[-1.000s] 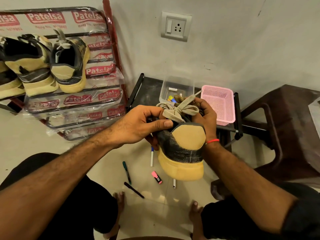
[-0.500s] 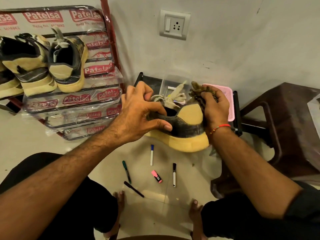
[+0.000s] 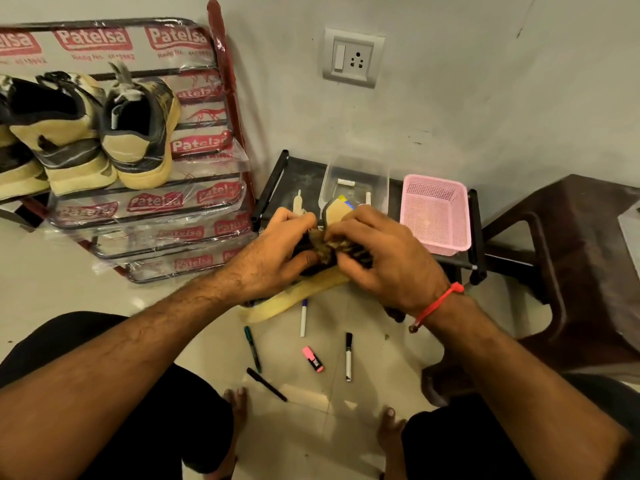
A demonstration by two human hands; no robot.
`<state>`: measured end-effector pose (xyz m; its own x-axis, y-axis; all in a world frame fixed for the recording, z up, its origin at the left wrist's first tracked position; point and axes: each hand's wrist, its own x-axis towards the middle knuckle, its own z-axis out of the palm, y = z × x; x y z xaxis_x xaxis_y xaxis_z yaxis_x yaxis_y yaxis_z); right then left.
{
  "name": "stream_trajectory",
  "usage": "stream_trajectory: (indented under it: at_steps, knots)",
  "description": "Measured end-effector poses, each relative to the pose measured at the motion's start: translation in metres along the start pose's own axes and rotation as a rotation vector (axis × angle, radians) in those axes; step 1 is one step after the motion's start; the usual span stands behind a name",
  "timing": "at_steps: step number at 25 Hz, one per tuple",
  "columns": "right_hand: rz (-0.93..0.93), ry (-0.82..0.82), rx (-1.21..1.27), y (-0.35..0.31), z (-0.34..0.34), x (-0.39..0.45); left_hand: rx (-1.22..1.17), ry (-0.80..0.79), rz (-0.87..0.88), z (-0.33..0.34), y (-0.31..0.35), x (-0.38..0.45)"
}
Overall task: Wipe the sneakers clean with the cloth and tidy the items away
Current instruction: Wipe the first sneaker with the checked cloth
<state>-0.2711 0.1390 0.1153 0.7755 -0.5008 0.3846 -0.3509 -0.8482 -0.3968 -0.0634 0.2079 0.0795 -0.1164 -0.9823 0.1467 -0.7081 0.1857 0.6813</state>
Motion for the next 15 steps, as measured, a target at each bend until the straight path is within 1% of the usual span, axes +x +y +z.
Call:
stream_trajectory:
  at_steps: [2, 3, 4, 6, 7, 8, 9, 10, 11, 13, 14, 15]
  knots:
    - [0.167, 0.13, 0.001, 0.016, -0.01, 0.004, -0.02, 0.117, 0.033, -0.002, 0.0, 0.002]
    - [0.194, 0.156, 0.024, 0.016, -0.012, 0.004, -0.017, 0.167, 0.051, -0.003, 0.001, 0.002]
    - [0.155, 0.133, 0.04, 0.009, -0.009, 0.003, -0.012, 0.192, 0.069, -0.001, 0.0, 0.001]
    - [-0.012, 0.02, 0.016, -0.01, 0.003, -0.001, -0.018, 0.182, 0.119, 0.002, 0.0, -0.001]
    - [-0.04, 0.017, -0.012, -0.01, 0.002, 0.001, -0.028, 0.173, 0.138, 0.003, 0.002, -0.001]
    - [0.021, 0.075, -0.034, -0.003, -0.003, 0.005, -0.038, 0.176, 0.144, 0.004, 0.004, 0.0]
    - [0.124, 0.158, -0.037, 0.005, -0.011, 0.009, -0.045, 0.187, 0.144, 0.004, 0.005, 0.001]
    - [0.2, 0.199, -0.019, 0.01, -0.017, 0.01, -0.042, 0.198, 0.156, 0.004, 0.006, 0.0]
    - [0.201, 0.205, -0.003, 0.009, -0.018, 0.009, -0.034, 0.204, 0.183, 0.005, 0.006, -0.001]
    - [0.02, 0.107, -0.017, -0.008, -0.006, 0.004, -0.032, 0.206, 0.237, 0.007, 0.006, -0.001]
    - [-0.043, 0.066, -0.039, -0.011, -0.003, 0.004, -0.036, 0.21, 0.235, 0.007, 0.006, 0.001]
    - [-0.023, 0.071, -0.059, -0.007, -0.003, 0.007, -0.035, 0.217, 0.214, 0.006, 0.007, 0.003]
